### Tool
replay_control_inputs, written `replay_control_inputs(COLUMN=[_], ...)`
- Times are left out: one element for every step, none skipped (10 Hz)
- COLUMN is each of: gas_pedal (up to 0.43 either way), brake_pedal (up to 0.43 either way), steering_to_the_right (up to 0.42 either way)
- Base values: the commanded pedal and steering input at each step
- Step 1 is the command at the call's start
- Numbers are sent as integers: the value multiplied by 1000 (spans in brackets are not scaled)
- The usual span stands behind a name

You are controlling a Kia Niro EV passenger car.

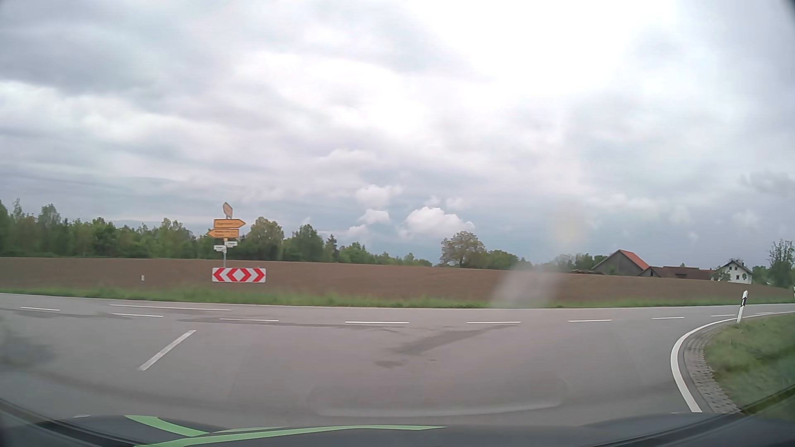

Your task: Follow the waypoints while adhering to traffic rules and regulations

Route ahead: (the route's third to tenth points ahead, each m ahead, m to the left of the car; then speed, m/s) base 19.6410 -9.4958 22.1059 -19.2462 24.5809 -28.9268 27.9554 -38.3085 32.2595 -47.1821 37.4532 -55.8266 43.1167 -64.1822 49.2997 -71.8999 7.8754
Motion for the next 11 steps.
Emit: replay_control_inputs(gas_pedal=[0,0,0,8,47,79,87,110,157,177,177], brake_pedal=[0,0,0,0,0,0,0,0,0,0,0], steering_to_the_right=[227,234,241,252,261,268,271,270,270,271,273])
